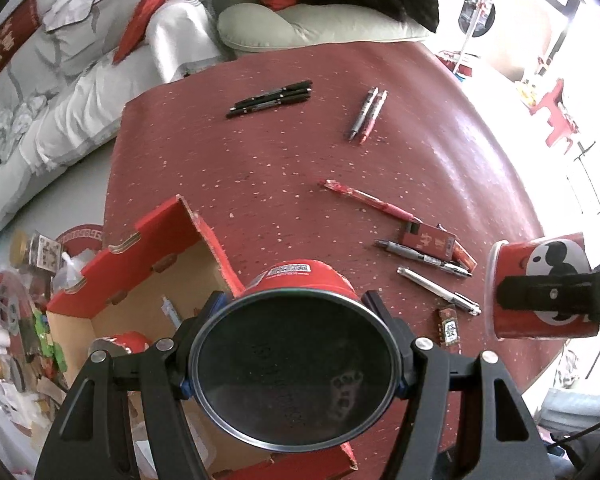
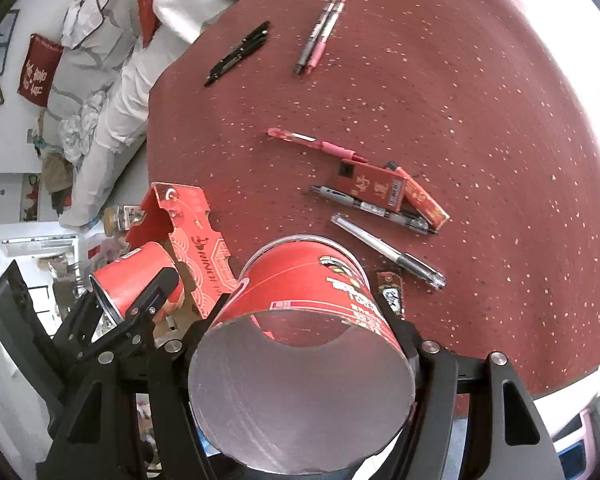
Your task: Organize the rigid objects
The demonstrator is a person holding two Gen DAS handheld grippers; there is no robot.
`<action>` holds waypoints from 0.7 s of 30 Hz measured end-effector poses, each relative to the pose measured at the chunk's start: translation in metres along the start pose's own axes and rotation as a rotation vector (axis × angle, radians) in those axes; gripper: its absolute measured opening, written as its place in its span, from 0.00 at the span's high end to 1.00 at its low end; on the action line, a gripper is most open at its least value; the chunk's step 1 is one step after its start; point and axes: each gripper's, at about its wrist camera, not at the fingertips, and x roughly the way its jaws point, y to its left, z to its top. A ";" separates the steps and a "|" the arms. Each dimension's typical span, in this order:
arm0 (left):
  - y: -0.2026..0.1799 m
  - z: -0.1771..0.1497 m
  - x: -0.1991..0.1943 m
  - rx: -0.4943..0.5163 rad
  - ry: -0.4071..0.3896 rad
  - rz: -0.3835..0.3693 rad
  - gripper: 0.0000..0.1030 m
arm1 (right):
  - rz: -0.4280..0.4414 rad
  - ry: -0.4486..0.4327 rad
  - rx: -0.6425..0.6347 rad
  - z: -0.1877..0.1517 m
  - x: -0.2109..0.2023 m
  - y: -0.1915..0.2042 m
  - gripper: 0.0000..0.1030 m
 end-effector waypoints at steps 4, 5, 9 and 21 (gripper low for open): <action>0.011 -0.005 -0.003 -0.026 -0.004 0.006 0.31 | -0.004 0.006 -0.031 0.000 0.004 0.013 0.34; 0.014 -0.007 -0.004 -0.036 -0.004 0.008 0.31 | -0.004 0.007 -0.038 0.000 0.005 0.016 0.34; 0.029 -0.013 -0.006 -0.076 -0.004 0.017 0.31 | -0.007 0.019 -0.070 -0.001 0.010 0.030 0.34; 0.067 -0.032 -0.012 -0.173 -0.004 0.044 0.31 | -0.001 0.050 -0.165 -0.002 0.024 0.071 0.34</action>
